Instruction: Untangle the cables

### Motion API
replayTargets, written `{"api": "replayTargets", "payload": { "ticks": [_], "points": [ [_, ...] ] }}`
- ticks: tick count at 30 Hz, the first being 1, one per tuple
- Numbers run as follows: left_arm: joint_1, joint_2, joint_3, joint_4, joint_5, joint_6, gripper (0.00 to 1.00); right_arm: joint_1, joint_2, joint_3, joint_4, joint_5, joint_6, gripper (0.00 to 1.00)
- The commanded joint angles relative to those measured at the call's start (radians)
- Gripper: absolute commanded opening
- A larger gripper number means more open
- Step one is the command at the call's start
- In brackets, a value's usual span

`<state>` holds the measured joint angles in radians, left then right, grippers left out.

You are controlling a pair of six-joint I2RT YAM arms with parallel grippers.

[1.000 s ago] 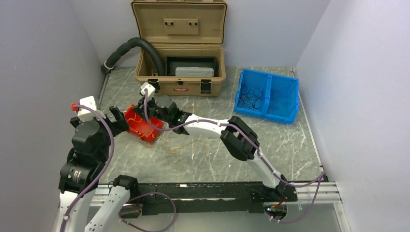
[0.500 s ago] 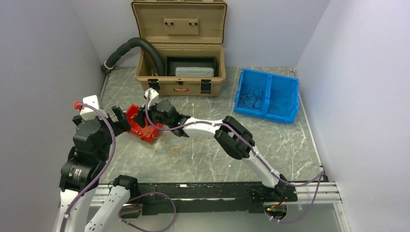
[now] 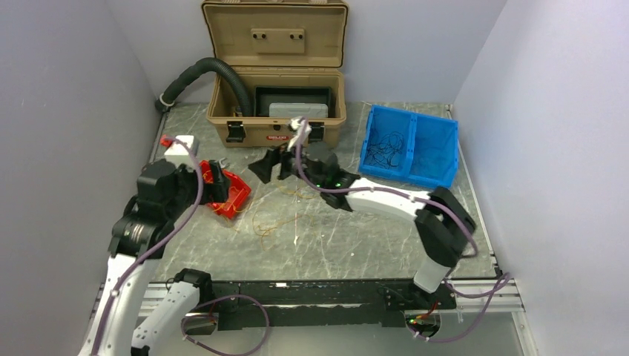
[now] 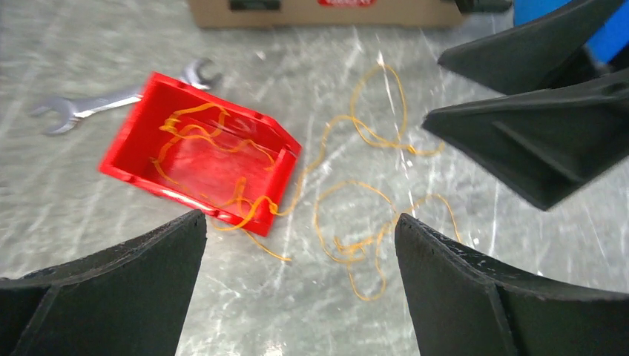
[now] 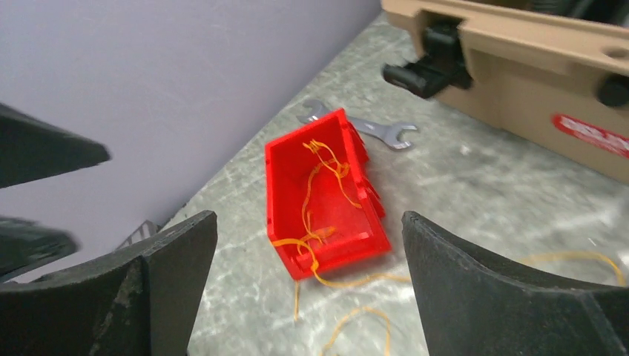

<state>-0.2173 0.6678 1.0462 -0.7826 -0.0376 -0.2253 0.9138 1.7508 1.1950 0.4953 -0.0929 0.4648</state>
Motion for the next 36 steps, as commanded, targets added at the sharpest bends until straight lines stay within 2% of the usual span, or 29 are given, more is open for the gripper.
{"api": "replayTargets", "payload": {
  "ticks": [1, 8, 13, 18, 22, 27, 30, 36],
  "points": [
    [0.003, 0.060, -0.037, 0.037, 0.214, 0.032, 0.99, -0.023, -0.165, -0.173, -0.088, 0.023, 0.042, 0.97],
    [-0.003, 0.108, -0.103, 0.127, 0.377, 0.021, 0.99, -0.025, -0.297, -0.315, -0.341, 0.093, 0.026, 0.97],
    [-0.032, 0.152, -0.134, 0.164, 0.413, 0.028, 0.97, -0.015, -0.308, -0.371, -0.358, 0.066, 0.010, 0.96],
    [-0.071, 0.203, -0.116, 0.128, 0.335, 0.043, 0.96, 0.005, -0.206, -0.309, -0.348, -0.008, 0.003, 0.93],
    [-0.073, 0.190, -0.110, 0.119, 0.301, 0.045, 0.96, 0.028, -0.079, -0.199, -0.357, -0.056, -0.016, 0.85],
    [-0.073, 0.172, -0.105, 0.097, 0.277, 0.055, 0.96, 0.033, 0.045, -0.122, -0.342, -0.028, -0.010, 0.75],
    [-0.074, 0.168, -0.105, 0.088, 0.267, 0.059, 0.96, 0.034, 0.098, -0.090, -0.341, -0.009, -0.009, 0.61],
    [-0.074, 0.177, -0.109, 0.087, 0.266, 0.075, 0.97, 0.032, 0.049, -0.137, -0.305, -0.026, -0.019, 0.04]
  ]
}}
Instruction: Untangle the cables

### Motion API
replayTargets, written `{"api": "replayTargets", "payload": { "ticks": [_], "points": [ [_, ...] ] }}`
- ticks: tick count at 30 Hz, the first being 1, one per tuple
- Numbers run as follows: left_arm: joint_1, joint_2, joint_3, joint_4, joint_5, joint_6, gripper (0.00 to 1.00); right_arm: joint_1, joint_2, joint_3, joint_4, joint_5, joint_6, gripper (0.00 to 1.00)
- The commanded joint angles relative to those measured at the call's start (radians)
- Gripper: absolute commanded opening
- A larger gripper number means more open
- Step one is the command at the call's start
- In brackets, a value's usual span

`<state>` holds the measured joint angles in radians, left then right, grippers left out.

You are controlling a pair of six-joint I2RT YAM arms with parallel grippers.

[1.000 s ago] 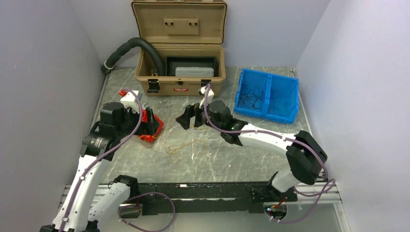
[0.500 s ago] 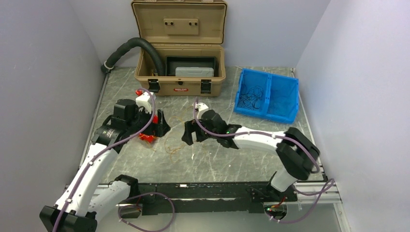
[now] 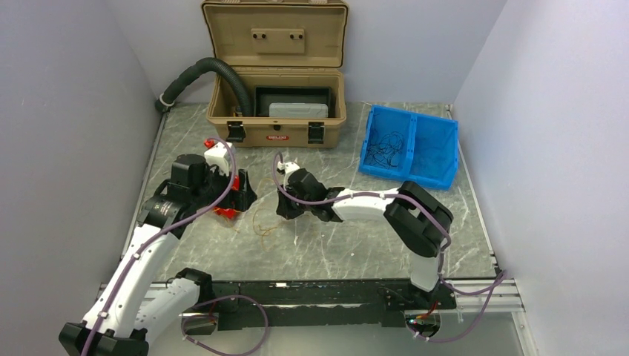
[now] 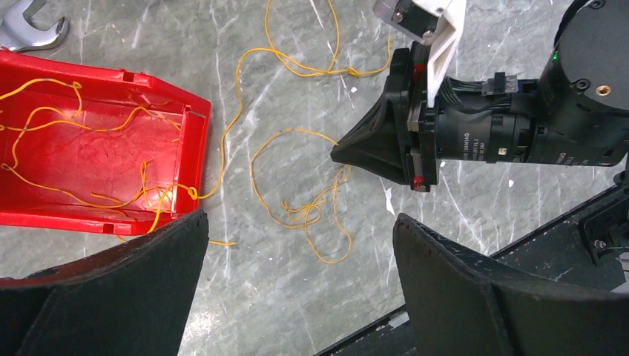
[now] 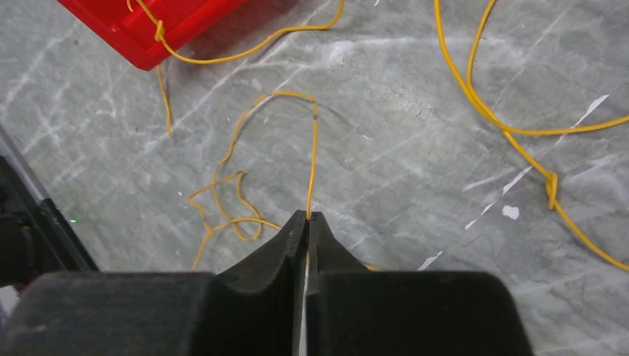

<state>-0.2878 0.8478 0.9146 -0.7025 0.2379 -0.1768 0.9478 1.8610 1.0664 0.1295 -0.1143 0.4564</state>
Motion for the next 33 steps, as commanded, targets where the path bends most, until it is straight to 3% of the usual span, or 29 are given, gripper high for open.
{"api": "replayTargets", "payload": {
  "ticks": [1, 8, 15, 21, 24, 28, 33],
  "points": [
    [-0.003, 0.003, 0.023, 0.008, -0.004, 0.028, 0.97, -0.001, -0.090, -0.026, 0.063, 0.000, -0.017, 0.00],
    [-0.020, 0.084, 0.032, 0.049, 0.046, 0.004, 0.96, -0.044, -0.423, -0.168, -0.057, 0.145, -0.017, 0.00],
    [-0.180, 0.255, 0.088, 0.108, -0.056, -0.067, 0.95, -0.198, -0.816, -0.222, -0.246, 0.178, -0.057, 0.00],
    [-0.245, 0.298, 0.097, 0.238, -0.040, -0.110, 0.98, -0.230, -0.908, -0.107, -0.430, 0.261, -0.117, 0.00],
    [-0.261, 0.366, 0.092, 0.279, -0.194, -0.116, 0.99, -0.235, -0.934, -0.082, -0.473, 0.326, -0.116, 0.00],
    [-0.265, 0.579, 0.221, 0.128, -0.443, -0.184, 0.99, -0.248, -0.978, -0.091, -0.465, 0.329, -0.119, 0.00],
    [-0.281, 0.782, 0.296, 0.131, -0.468, -0.244, 0.99, -0.262, -0.990, -0.081, -0.479, 0.321, -0.133, 0.00]
  ]
}}
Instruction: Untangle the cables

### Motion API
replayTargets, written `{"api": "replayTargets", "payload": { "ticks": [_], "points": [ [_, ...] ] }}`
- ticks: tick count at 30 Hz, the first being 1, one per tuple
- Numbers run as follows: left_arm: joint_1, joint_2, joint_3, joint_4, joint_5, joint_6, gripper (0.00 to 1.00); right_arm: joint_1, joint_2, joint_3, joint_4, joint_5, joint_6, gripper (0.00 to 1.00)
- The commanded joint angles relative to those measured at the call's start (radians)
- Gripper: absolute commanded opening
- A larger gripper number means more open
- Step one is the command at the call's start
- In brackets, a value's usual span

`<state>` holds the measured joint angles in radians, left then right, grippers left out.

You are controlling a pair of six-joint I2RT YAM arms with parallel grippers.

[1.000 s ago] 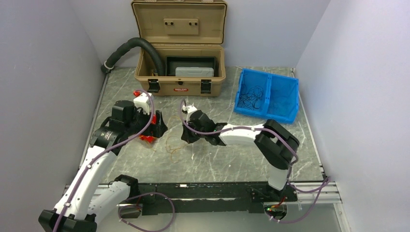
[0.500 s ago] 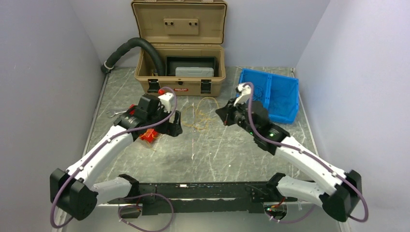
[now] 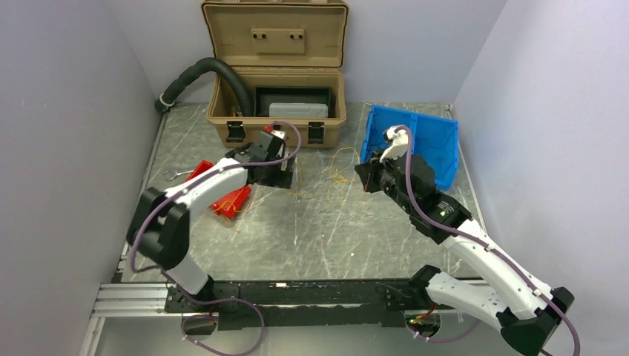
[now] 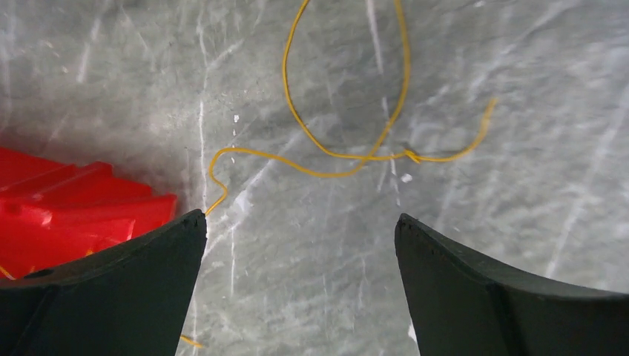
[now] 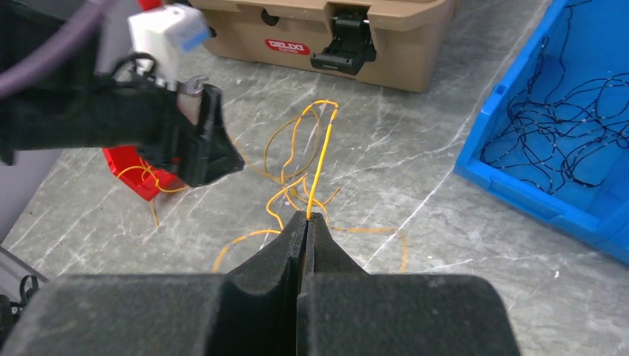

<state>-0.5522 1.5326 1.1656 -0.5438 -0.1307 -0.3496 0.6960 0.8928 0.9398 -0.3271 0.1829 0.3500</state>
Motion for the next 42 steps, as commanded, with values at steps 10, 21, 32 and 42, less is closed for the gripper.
{"api": "replayTargets", "payload": {
  "ticks": [10, 21, 32, 42],
  "points": [
    [-0.016, 0.295, 0.091, 0.066, 0.081, -0.130, 0.99, -0.036, -0.064, 0.036, -0.043, 0.020, -0.030, 0.00],
    [-0.018, 0.410, 0.069, 0.122, 0.075, -0.186, 0.84, -0.046, -0.098, 0.009, -0.040, 0.004, -0.008, 0.00],
    [-0.020, 0.332, 0.053, 0.144, 0.034, -0.144, 0.00, -0.047, -0.137, 0.007, -0.061, 0.009, -0.007, 0.00],
    [0.004, -0.039, 0.057, -0.074, 0.059, -0.041, 0.00, -0.049, -0.142, -0.023, -0.045, 0.000, -0.007, 0.00]
  ]
}}
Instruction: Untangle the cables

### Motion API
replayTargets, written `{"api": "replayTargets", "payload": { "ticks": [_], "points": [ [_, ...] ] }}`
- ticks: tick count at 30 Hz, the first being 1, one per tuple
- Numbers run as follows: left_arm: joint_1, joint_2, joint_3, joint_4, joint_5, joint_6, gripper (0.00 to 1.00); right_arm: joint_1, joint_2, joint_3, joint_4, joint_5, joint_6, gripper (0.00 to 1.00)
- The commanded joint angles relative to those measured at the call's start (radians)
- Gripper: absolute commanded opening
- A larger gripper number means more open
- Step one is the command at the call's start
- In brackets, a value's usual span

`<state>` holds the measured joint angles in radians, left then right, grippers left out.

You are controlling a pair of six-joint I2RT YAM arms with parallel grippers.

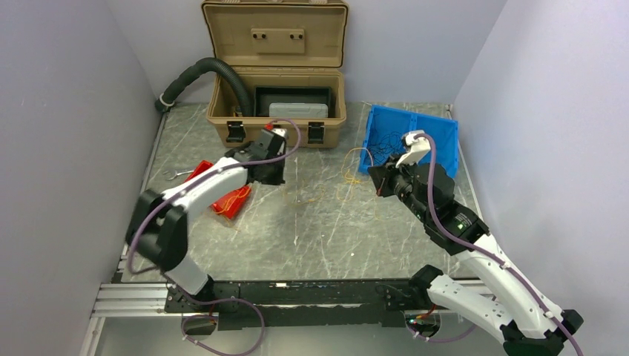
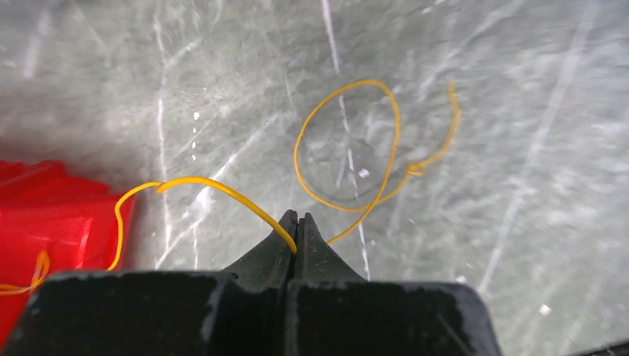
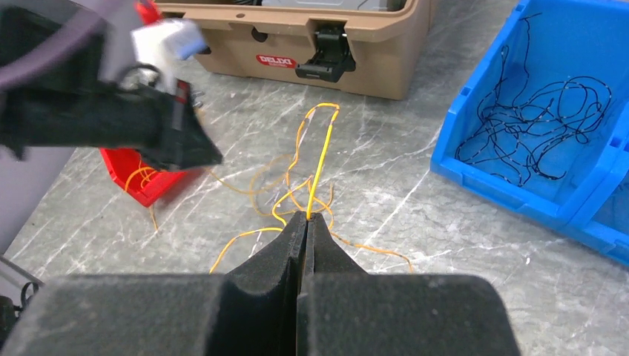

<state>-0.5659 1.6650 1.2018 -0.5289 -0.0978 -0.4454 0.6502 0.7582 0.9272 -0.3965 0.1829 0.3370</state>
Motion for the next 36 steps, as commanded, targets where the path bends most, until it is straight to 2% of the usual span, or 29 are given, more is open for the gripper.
{"api": "replayTargets", "payload": {
  "ticks": [1, 10, 14, 18, 22, 27, 36],
  "points": [
    [0.031, -0.205, 0.022, -0.096, 0.042, 0.057, 0.00, -0.003, -0.004, -0.013, 0.032, -0.006, 0.006, 0.00],
    [0.211, -0.410, 0.056, -0.140, 0.132, 0.092, 0.00, -0.003, 0.053, -0.003, 0.084, -0.060, 0.007, 0.00],
    [0.310, -0.450, 0.113, -0.106, 0.260, 0.070, 0.00, -0.003, 0.076, 0.008, 0.098, -0.075, 0.004, 0.00],
    [0.313, -0.417, 0.291, -0.200, 0.377, 0.070, 0.00, -0.004, 0.083, 0.013, 0.105, -0.074, 0.005, 0.00],
    [0.307, -0.445, 0.365, -0.230, 0.496, 0.047, 0.00, -0.004, 0.071, 0.013, 0.100, -0.065, 0.007, 0.00],
    [0.289, -0.518, 0.451, -0.336, 0.415, 0.066, 0.00, -0.007, 0.061, 0.013, 0.085, -0.062, 0.005, 0.00],
    [0.289, -0.518, 0.564, -0.369, 0.425, 0.078, 0.00, -0.011, 0.062, 0.007, 0.095, -0.069, 0.018, 0.00]
  ]
}}
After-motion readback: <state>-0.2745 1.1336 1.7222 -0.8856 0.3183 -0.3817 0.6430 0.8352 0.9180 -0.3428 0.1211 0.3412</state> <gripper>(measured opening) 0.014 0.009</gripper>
